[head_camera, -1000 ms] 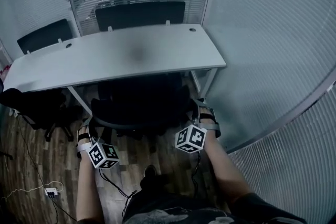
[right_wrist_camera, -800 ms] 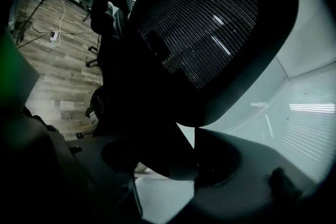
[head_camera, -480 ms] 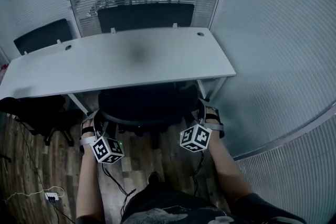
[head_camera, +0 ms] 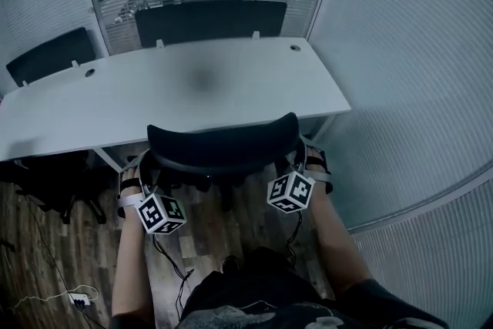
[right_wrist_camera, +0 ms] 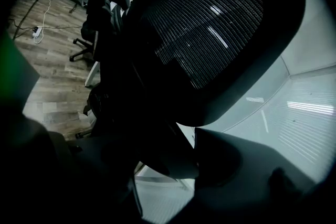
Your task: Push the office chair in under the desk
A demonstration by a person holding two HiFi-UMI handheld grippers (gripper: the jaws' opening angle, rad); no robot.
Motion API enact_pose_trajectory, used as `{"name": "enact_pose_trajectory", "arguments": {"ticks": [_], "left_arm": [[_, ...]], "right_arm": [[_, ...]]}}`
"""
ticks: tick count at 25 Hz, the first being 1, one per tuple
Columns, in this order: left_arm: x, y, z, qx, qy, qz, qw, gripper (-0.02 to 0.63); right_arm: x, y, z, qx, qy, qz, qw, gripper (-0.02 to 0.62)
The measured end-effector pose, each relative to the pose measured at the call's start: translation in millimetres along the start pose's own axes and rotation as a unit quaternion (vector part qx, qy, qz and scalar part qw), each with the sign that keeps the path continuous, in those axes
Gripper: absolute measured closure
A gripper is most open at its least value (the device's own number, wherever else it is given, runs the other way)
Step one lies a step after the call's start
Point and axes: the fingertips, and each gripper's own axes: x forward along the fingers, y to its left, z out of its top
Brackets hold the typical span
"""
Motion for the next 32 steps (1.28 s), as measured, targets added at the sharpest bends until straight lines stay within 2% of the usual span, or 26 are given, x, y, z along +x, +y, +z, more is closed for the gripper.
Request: {"name": "enact_pose_trajectory", "arguments": {"ticks": [12,32], "left_arm": [[57,25,-1,0.005,-0.002,0.01,0.9999,0.327],[77,38,-4,0.011,-0.005,0.031,0.9994,0.328]], "right_arm": [[55,-18,16,-0.003,-0.011,-0.016,1.0,0.299],[72,-25,25,0.0,-0.028,-0.036,0.999,0.299]]}}
